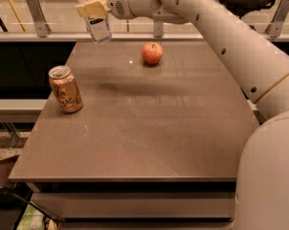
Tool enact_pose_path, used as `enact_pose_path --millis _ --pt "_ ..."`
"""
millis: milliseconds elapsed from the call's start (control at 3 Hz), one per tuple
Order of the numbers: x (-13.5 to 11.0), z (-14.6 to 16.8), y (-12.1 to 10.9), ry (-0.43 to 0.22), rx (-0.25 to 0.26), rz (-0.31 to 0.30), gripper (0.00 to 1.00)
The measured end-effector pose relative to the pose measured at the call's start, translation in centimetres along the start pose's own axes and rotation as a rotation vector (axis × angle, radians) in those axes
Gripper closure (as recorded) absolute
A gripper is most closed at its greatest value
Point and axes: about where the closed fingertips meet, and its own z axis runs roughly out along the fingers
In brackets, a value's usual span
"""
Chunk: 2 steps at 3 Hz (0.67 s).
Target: Pick blue plastic bottle
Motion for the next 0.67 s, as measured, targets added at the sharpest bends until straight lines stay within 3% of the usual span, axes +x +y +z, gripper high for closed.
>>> enact_pose_path --millis 667 --pt "-1.22 -0.64 -0.07 -0.009 0.018 -0.031 1.0"
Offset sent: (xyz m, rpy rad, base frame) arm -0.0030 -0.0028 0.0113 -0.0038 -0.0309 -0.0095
